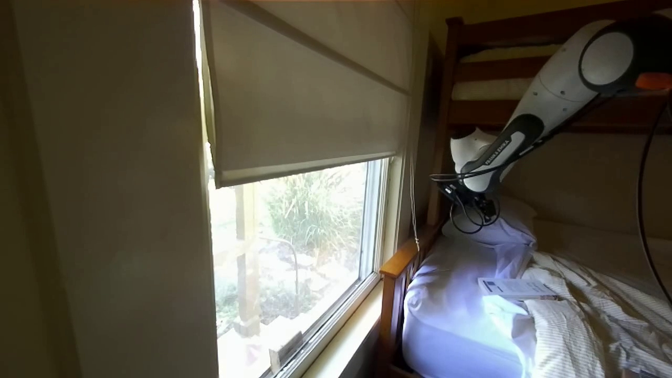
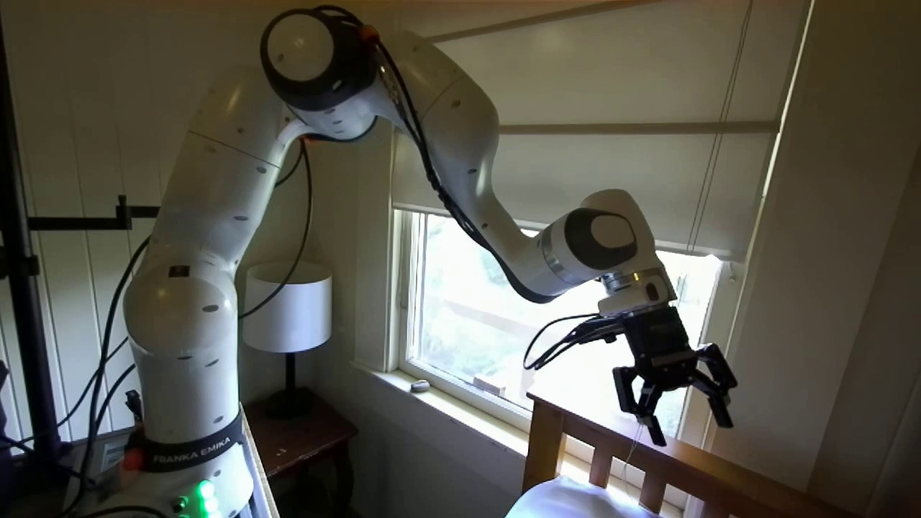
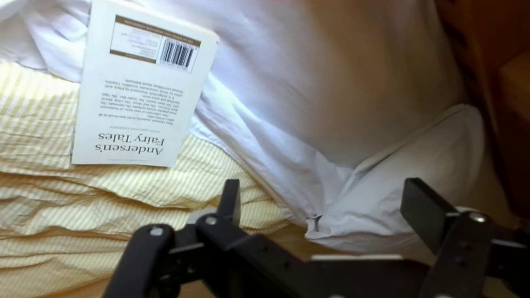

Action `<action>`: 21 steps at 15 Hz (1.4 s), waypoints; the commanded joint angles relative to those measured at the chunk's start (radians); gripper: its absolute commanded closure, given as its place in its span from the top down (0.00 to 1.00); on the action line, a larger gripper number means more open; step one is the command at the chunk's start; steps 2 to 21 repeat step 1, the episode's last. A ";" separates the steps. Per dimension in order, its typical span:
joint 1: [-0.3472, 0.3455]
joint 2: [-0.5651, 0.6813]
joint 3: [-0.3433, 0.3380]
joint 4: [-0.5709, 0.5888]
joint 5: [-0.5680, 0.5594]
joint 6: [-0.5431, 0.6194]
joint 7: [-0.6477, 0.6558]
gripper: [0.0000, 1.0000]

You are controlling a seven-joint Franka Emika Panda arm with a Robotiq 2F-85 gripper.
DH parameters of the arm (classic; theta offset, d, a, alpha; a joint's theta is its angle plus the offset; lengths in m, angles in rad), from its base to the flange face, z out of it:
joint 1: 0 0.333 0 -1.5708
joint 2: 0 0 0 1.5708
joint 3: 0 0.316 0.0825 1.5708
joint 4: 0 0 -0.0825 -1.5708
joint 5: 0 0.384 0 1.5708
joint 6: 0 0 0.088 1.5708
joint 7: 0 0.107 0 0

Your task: Move the book to the right

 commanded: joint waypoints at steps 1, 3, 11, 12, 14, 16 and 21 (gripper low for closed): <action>-0.040 -0.018 0.050 -0.009 -0.007 0.009 -0.016 1.00; -0.040 -0.018 0.050 -0.009 -0.007 0.009 -0.016 1.00; -0.040 -0.018 0.050 -0.009 -0.007 0.009 -0.016 1.00; -0.040 -0.018 0.050 -0.009 -0.007 0.009 -0.016 1.00; -0.040 -0.018 0.050 -0.009 -0.007 0.009 -0.016 1.00; -0.040 -0.018 0.050 -0.009 -0.007 0.009 -0.016 1.00; -0.040 -0.018 0.050 -0.009 -0.007 0.009 -0.016 1.00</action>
